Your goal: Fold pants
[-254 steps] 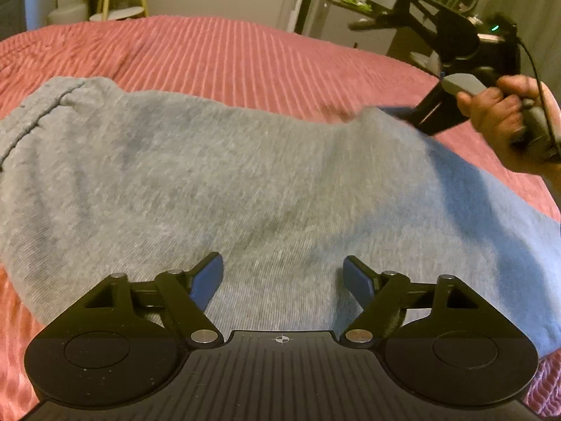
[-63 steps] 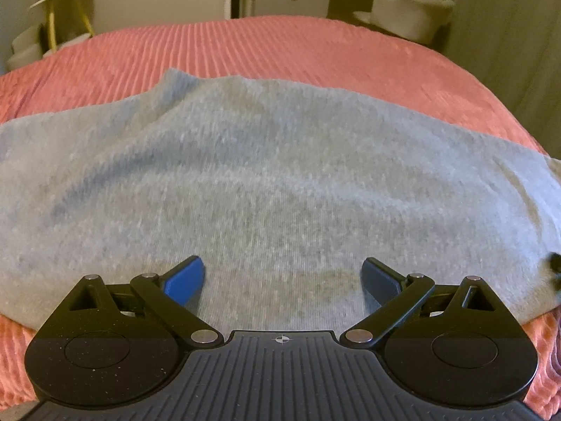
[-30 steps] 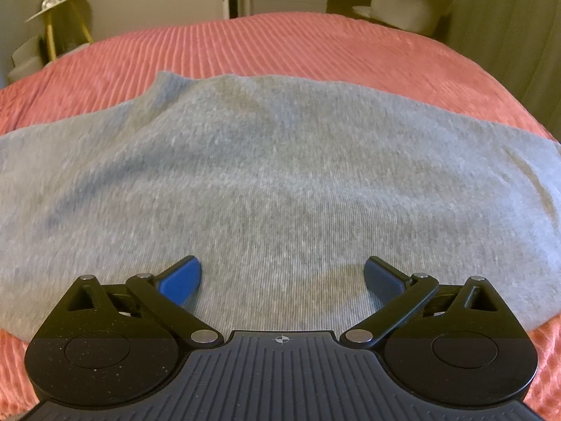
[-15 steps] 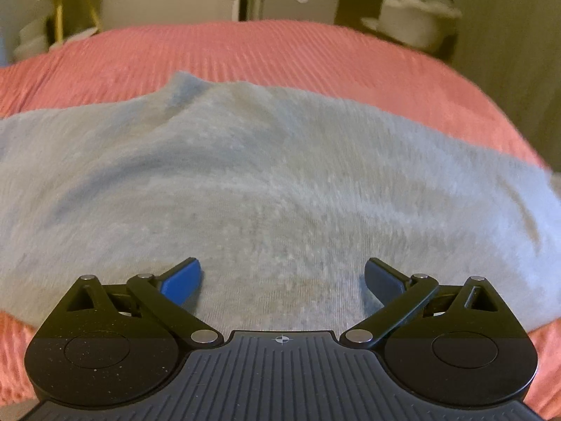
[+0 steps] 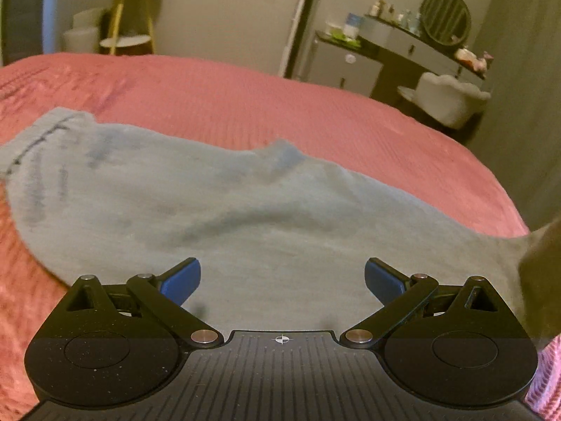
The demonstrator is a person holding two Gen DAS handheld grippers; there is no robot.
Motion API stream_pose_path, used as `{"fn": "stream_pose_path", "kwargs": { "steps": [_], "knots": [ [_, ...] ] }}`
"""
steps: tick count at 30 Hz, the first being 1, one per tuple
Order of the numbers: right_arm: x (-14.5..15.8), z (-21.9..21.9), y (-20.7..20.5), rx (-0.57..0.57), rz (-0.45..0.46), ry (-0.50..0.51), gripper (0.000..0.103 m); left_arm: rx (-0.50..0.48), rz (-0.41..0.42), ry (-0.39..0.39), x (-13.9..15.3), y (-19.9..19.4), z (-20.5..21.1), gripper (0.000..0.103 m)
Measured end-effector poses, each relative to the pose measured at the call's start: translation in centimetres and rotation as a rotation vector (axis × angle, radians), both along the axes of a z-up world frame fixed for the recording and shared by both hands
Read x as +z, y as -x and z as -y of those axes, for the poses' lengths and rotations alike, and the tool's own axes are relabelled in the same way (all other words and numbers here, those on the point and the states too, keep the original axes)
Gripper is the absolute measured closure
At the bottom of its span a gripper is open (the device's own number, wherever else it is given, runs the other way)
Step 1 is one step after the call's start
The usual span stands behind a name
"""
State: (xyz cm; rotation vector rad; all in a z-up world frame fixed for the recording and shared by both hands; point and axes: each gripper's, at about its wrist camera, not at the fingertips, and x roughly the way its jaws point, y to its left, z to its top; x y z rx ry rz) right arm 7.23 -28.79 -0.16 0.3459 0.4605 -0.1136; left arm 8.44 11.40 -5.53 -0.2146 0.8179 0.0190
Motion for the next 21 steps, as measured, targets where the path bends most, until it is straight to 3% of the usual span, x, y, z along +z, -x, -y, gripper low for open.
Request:
{"fn": "stream_pose_path", "kwargs": {
  "steps": [3, 6, 8, 9, 10, 11, 13, 15, 18, 21],
  "knots": [
    [-0.7, -10.5, -1.8, 0.281, -0.013, 0.143, 0.093, 0.048, -0.005, 0.01, 0.3, 0.0, -1.7, 0.001],
    [-6.7, -19.8, -3.0, 0.522, -0.142, 0.265, 0.093, 0.084, -0.007, 0.01, 0.2, 0.3, -3.6, 0.001],
    [-11.6, -23.0, -3.9, 0.604, -0.32, 0.298, 0.088, 0.089, -0.025, 0.004, -0.1, 0.5, -4.4, 0.001],
    [-13.3, -23.6, -3.6, 0.602, -0.334, 0.321, 0.087, 0.083, -0.035, 0.009, -0.3, 0.6, -4.8, 0.001],
    [-13.3, -23.7, -2.5, 0.594, -0.256, 0.35, 0.081, 0.076, -0.036, 0.019, -0.4, 0.7, -5.1, 0.001],
    [-12.7, -23.5, -1.9, 0.605, -0.249, 0.333, 0.074, 0.062, -0.033, 0.041, -0.6, 0.7, -5.3, 0.0],
    [-10.9, -21.2, -1.4, 0.646, -0.295, 0.136, 0.037, 0.04, -0.046, 0.082, -0.9, 0.4, -5.0, 0.001],
    [-9.4, -18.2, 0.2, 0.611, -0.258, -0.034, 0.027, -0.009, -0.073, 0.168, -1.4, -0.4, -4.4, 0.0],
    [-8.2, -12.9, 1.9, 0.436, -0.178, -0.279, 0.011, -0.089, -0.114, 0.273, -2.3, -1.8, -3.0, 0.0],
    [-10.3, -7.4, 5.2, 0.227, -0.141, -0.591, 0.011, -0.129, -0.163, 0.348, -3.2, -3.0, -1.8, 0.0]
  ]
}}
